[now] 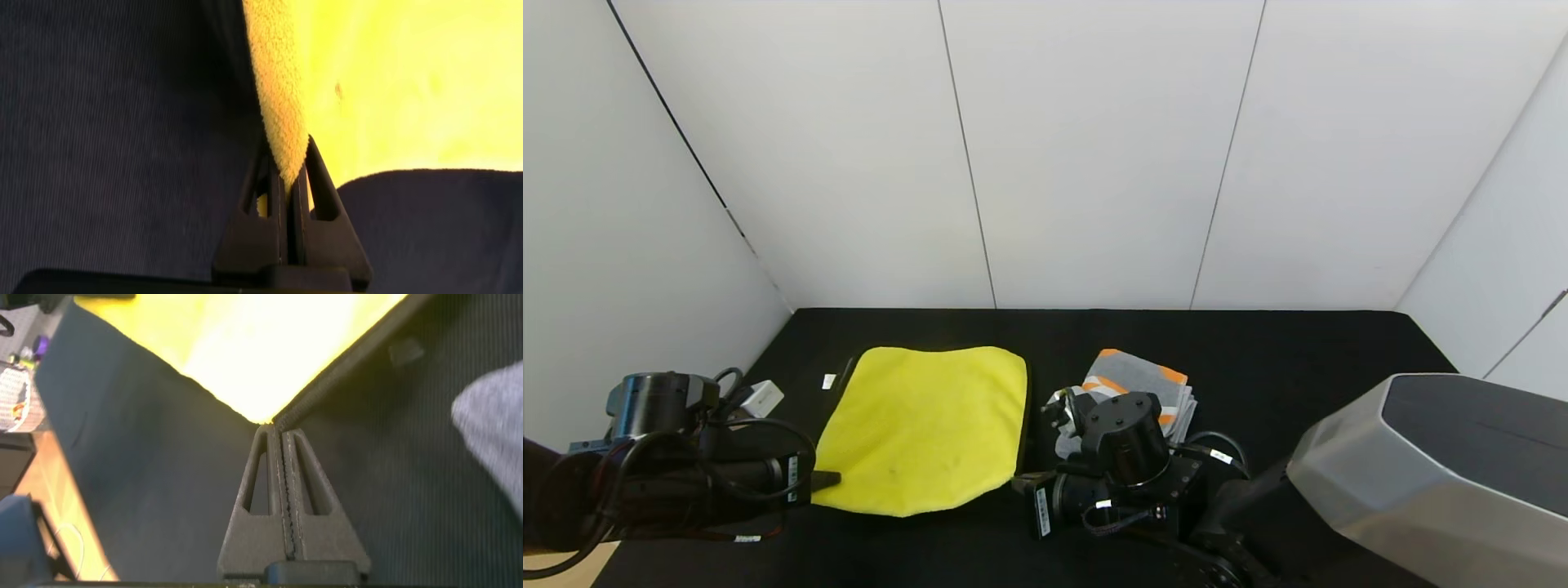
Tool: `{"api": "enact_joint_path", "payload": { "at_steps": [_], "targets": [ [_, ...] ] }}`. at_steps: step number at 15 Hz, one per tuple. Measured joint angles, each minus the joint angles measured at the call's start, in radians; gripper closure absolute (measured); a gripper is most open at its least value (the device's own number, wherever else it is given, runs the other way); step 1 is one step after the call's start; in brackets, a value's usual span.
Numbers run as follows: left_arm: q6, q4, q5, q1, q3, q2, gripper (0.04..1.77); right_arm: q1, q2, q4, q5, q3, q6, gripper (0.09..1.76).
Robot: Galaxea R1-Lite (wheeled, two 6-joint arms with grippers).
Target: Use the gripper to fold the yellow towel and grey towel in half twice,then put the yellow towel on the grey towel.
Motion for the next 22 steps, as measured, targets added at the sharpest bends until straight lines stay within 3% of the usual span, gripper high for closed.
{"api": "enact_joint_path", "payload": {
  "at_steps": [8,10,15,22],
  "targets": [
    [0.000,0.009,-0.001,0.000,0.166,-0.216,1.67,0.053,-0.149,-0.225,-0.006,0.324,0.004,1.73],
    [-0.008,0.008,-0.002,-0.007,0.204,-0.257,1.67,0.087,-0.172,-0.242,-0.040,0.361,0.006,1.73],
    [-0.038,0.007,-0.002,-0.020,0.241,-0.325,1.67,0.115,-0.178,-0.235,-0.048,0.349,0.008,1.73],
    [-0.044,0.004,0.002,0.016,0.098,-0.199,1.67,0.012,-0.123,-0.137,-0.029,0.190,0.006,1.73]
  ]
}}
